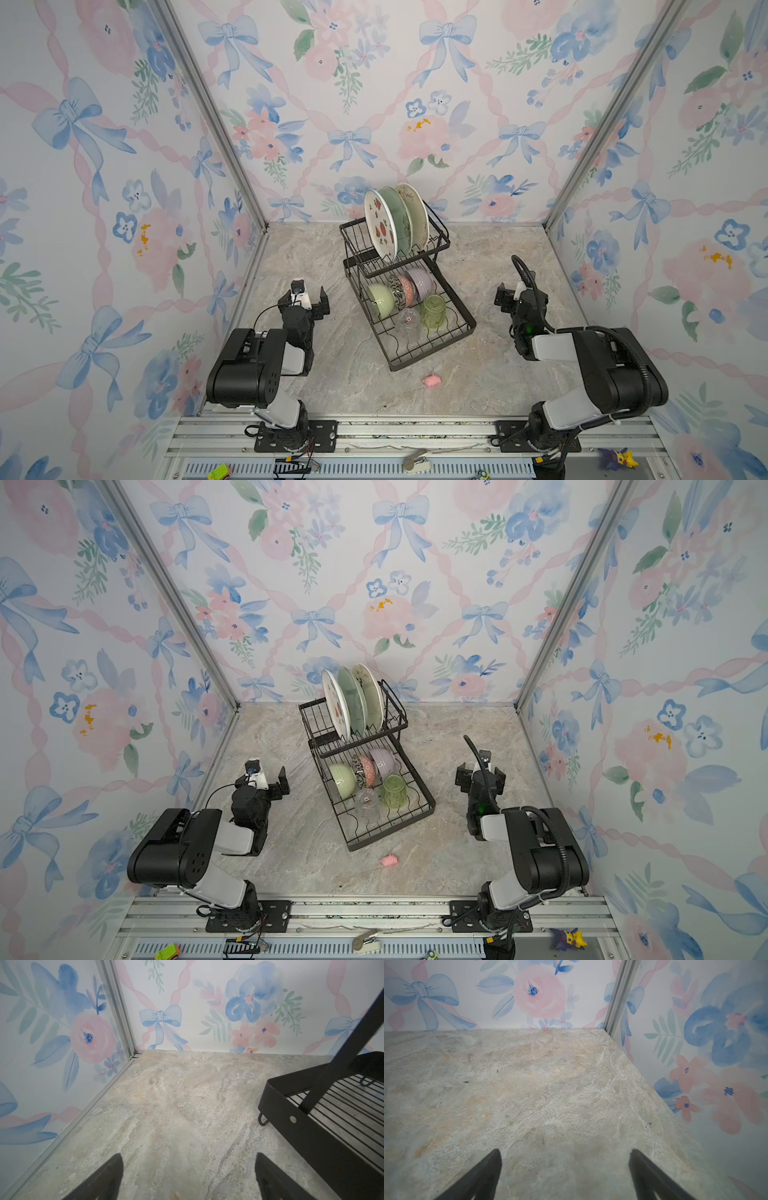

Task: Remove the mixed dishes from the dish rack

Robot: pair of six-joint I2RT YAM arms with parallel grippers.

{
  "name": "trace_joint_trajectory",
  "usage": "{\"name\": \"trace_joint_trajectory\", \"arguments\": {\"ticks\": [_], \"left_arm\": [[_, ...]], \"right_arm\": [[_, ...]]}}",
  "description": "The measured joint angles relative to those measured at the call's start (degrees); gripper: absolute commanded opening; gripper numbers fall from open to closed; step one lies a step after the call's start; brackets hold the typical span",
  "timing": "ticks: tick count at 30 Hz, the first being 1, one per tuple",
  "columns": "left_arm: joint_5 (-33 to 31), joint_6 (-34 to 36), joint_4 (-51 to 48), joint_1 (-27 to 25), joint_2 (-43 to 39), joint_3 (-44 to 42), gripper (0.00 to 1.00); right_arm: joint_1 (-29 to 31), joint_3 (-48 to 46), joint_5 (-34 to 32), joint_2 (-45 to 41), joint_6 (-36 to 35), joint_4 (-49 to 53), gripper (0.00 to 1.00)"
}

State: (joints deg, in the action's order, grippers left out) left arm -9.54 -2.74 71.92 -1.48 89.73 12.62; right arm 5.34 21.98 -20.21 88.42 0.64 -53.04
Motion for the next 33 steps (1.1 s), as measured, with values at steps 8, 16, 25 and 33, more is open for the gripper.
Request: {"name": "trace_joint_trajectory", "arguments": {"ticks": [8,16,25,33], "left_arm": [[2.5,0.7,-0.3,0.0,0.0,0.0,0.98],[3.0,0.8,-0.5,0.0,0.0,0.1,0.98],[3.0,0.8,-0.5,0.0,0.0,0.1,0.98],[3.0,0.9,-0.5,-0.1,0.0,0.1,0.98]], "right_arm": [[0.0,0.0,0.0,0.0,0.0,0.0,0.97],[0.0,0.0,0.0,0.0,0.0,0.0,0.97],[0.0,0.0,0.0,0.0,0.0,0.0,0.97],[0.0,0.0,0.0,0.0,0.0,0.0,0.97]]}}
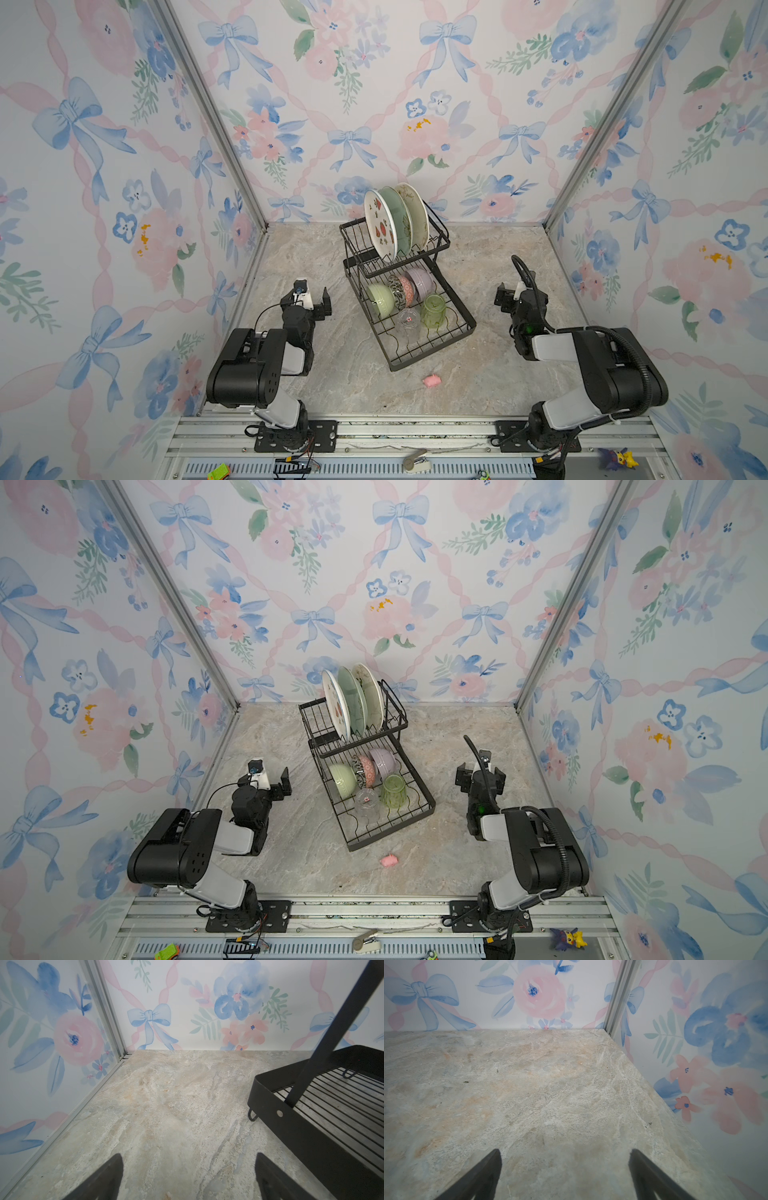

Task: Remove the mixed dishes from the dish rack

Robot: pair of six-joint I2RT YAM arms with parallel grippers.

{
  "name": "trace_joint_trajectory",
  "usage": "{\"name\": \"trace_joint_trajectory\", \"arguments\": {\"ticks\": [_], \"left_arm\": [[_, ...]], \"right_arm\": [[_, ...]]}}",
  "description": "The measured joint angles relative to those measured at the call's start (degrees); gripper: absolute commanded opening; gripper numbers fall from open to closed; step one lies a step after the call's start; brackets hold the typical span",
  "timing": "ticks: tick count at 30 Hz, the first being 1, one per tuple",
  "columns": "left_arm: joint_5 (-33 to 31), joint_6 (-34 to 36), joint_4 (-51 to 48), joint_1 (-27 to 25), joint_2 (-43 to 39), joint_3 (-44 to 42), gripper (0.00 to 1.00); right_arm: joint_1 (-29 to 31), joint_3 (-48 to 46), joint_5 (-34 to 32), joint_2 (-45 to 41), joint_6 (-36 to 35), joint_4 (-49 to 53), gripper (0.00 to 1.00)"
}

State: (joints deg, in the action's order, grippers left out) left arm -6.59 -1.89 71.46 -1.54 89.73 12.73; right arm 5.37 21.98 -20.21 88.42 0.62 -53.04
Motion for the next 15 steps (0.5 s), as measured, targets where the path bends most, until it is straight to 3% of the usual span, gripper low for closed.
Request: {"name": "trace_joint_trajectory", "arguments": {"ticks": [15], "left_arm": [[-6.6,-0.3,-0.6,-1.4,-1.1,-0.2,0.98]], "right_arm": [[1.1,-0.1,-0.2,-0.7,-0.3,0.4,0.97]]}}
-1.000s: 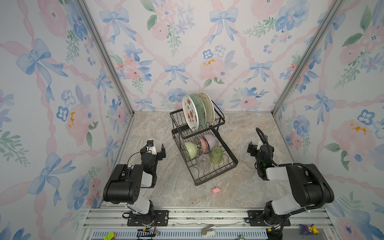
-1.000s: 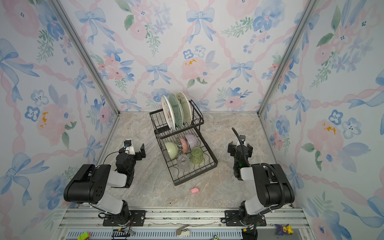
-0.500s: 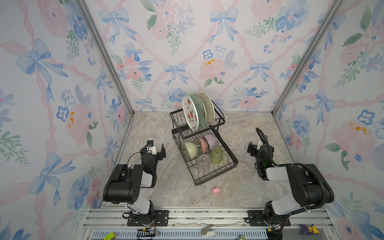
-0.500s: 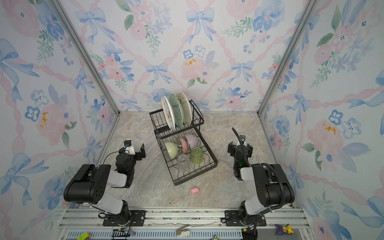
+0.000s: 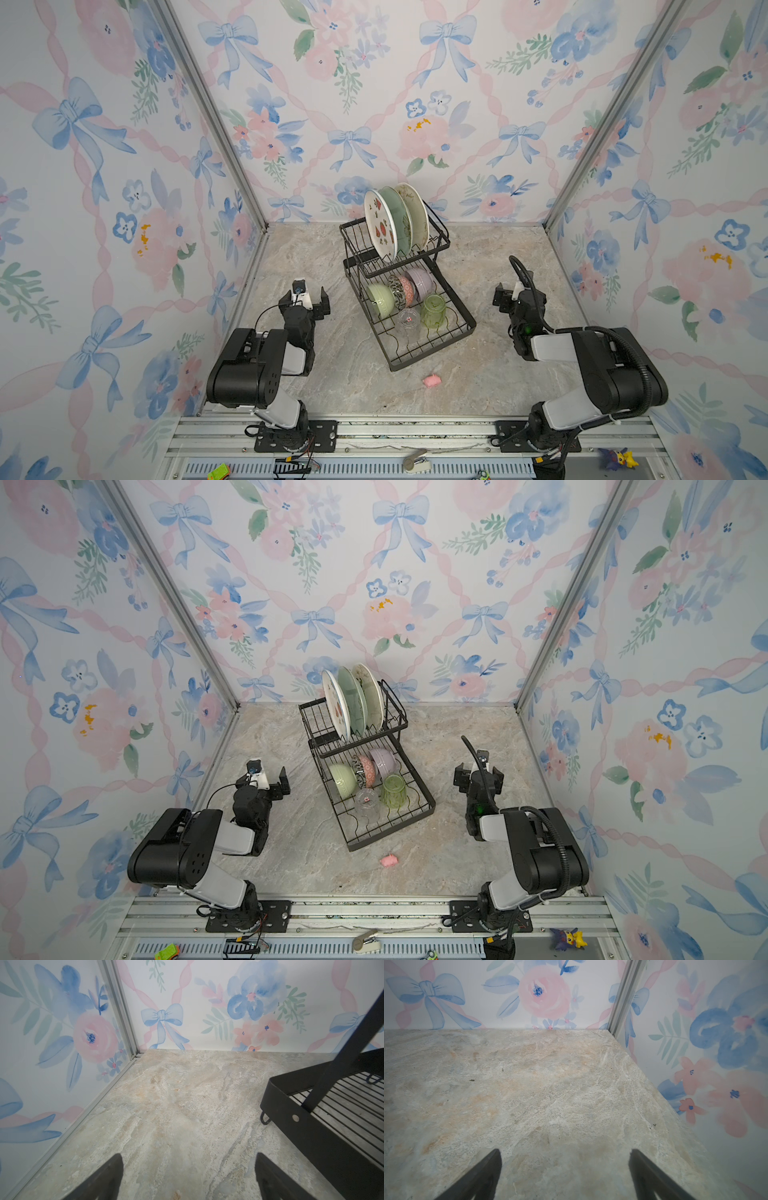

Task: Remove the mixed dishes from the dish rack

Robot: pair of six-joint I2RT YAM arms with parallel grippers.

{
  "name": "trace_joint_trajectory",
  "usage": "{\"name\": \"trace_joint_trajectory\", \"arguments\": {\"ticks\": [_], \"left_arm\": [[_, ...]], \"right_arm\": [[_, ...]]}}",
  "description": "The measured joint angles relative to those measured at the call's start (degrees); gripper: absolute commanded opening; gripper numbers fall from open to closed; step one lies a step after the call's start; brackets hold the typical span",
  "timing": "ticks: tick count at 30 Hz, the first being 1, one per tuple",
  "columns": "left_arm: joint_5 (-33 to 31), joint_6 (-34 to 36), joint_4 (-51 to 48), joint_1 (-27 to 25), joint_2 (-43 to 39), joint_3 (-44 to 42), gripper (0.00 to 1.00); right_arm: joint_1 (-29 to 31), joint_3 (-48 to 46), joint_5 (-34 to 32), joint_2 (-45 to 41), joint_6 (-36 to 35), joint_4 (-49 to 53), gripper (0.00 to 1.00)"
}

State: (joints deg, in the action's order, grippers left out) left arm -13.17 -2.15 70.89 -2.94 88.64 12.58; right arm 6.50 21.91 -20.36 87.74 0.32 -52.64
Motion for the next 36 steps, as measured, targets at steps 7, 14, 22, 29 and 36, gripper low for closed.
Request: {"name": "trace_joint_trajectory", "arguments": {"ticks": [7,14,22,29,36], "left_arm": [[-10.8,0.0,-3.5,-3.9,-9.9,-0.4,0.98],[-19.3,-5.8,-16.3,-7.0,-22.5,1.7,0.98],[-23.0,-14.9,-37.0,-12.5,-25.8,11.6,0.98],[-20.2,-23.2,-53.7,-17.0,-25.8,17.5,0.98],[-14.5,-28.8,-62.4,-18.2,-27.9,18.5,0.98]], "right_arm": [[3.0,7.1,-2.2,-10.6,0.6,18.8,0.97],[3.7,18.5,2.1,-16.7,4.8,38.0,0.97],[8.5,27.4,10.0,-15.9,7.0,57.2,0.97],[12.3,31.7,18.3,-8.6,7.2,63.3,0.94],[12.4,32.4,24.5,-0.6,8.3,65.3,0.80]]}}
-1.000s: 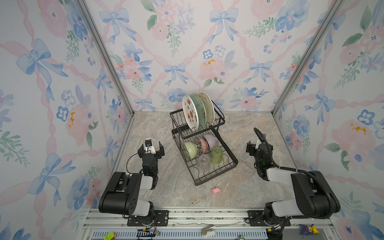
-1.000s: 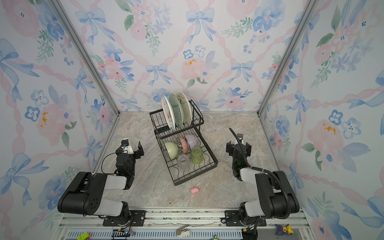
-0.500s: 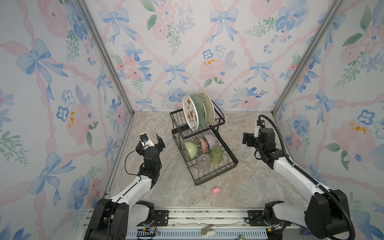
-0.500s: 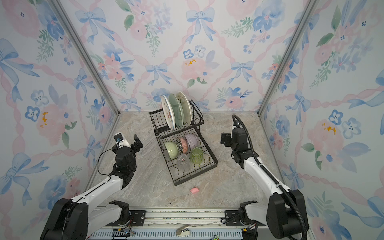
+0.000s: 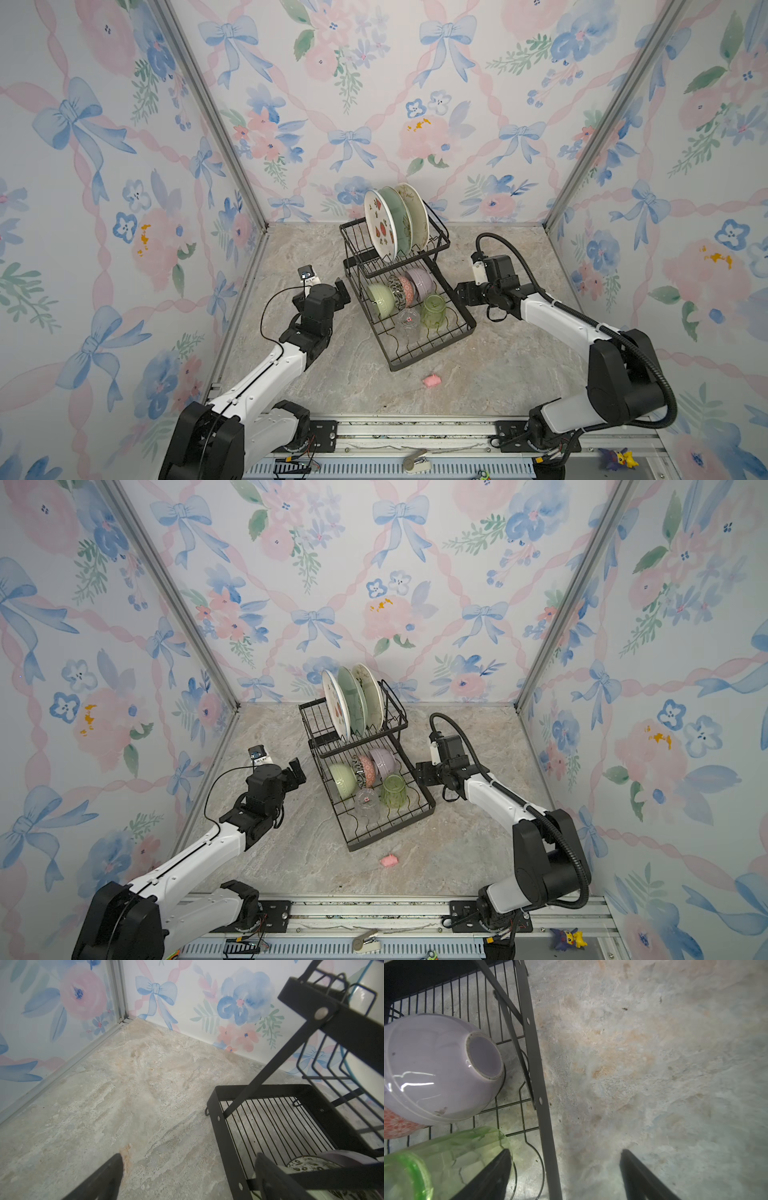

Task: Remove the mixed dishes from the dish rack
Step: 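Reach the right gripper to the rack's lower tier while the left arm approaches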

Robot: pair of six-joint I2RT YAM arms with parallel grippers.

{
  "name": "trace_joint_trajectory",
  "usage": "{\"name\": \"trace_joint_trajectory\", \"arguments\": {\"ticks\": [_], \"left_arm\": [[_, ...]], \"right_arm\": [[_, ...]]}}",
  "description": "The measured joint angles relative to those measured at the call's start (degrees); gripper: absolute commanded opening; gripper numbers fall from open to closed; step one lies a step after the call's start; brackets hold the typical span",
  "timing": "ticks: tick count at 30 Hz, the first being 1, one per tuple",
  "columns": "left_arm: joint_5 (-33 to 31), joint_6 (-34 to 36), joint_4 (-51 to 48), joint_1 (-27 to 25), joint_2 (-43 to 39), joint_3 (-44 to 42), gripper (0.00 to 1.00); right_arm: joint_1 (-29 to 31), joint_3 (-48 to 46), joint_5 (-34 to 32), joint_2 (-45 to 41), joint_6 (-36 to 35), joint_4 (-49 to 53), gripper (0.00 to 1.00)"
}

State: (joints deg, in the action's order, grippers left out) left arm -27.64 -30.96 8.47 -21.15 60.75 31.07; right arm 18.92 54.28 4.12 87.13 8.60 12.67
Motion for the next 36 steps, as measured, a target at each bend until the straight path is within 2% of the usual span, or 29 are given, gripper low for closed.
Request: {"name": "trace_joint_trajectory", "arguments": {"ticks": [3,10,14,19,25,28,36], "left_arm": [[1.6,-1.6,-0.9,-0.2,-0.4,-0.4,0.98],[3.3,-3.7,-2.4,-0.3,0.2,-1.0,0.98],[3.2,-3.8,-2.4,-0.3,0.5,-1.0,0.98],[3.0,-3.8,-2.4,-0.3,0.4,-1.2,0.98],[3.0,-3.8,-2.4,-0.3,0.3,-1.6,0.98],[3.0,-3.7,-2.4,-0.3,0.3,-1.6,0.98],[2.9,-3.6,-2.4,-0.3,0.2,-1.7,0.98]], "right_arm": [[0.0,0.4,1.3,1.3,0.1,-0.1,0.78],[0.0,2.0,2.6,4.3,0.5,-1.0,0.61],[0.3,2.3,1.9,7.0,0.4,-1.7,0.59],[0.7,2.3,0.4,9.2,0.9,-4.0,0.49],[2.1,2.3,-1.1,11.1,2.6,-6.8,0.31],[3.1,2.3,-2.1,11.5,3.8,-7.6,0.15],[3.8,-0.8,-3.1,10.5,3.4,-12.7,0.12]]}}
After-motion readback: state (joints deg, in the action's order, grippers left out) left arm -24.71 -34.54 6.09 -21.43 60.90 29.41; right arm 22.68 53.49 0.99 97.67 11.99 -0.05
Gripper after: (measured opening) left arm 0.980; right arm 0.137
